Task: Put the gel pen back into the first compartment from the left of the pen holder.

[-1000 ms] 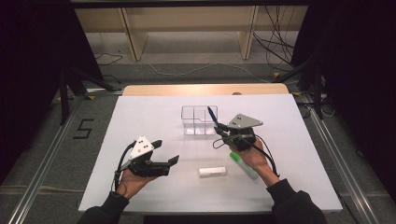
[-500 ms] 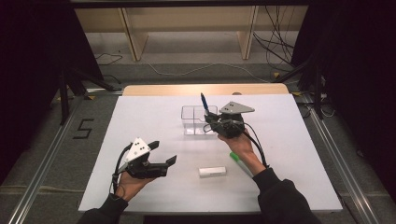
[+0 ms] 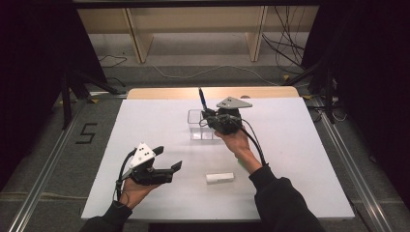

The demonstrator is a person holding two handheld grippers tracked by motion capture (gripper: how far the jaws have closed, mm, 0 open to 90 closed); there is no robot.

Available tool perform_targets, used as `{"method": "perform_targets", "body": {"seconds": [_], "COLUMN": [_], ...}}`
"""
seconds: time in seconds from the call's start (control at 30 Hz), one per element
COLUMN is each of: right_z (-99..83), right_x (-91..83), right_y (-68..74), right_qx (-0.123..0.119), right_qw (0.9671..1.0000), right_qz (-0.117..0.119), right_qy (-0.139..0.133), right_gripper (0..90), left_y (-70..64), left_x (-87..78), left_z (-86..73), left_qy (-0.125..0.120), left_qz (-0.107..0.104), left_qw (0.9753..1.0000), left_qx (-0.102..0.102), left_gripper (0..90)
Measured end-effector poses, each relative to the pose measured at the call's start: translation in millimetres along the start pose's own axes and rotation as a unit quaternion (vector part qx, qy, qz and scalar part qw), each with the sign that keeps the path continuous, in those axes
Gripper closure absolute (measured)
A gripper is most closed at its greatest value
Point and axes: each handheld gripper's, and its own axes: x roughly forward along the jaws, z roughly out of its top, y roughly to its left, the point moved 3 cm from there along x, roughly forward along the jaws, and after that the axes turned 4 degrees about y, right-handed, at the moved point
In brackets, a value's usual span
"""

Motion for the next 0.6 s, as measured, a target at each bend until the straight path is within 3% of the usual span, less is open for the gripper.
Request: {"method": "perform_targets", "body": {"seconds": [0.6], "right_z": [18.4], "right_x": [25.8], "right_y": [6.4], "right_qx": [0.008], "right_qw": [0.9999], "right_qz": [-0.008], "right_qy": [-0.004], "right_gripper": [79.5], "left_y": [0.1], "left_x": [0.1], "left_z": [0.7], "left_qy": [-0.004], "left_qz": [0.002], "left_qw": [1.0000], "left_qx": [0.003], "left_gripper": [15.5]}}
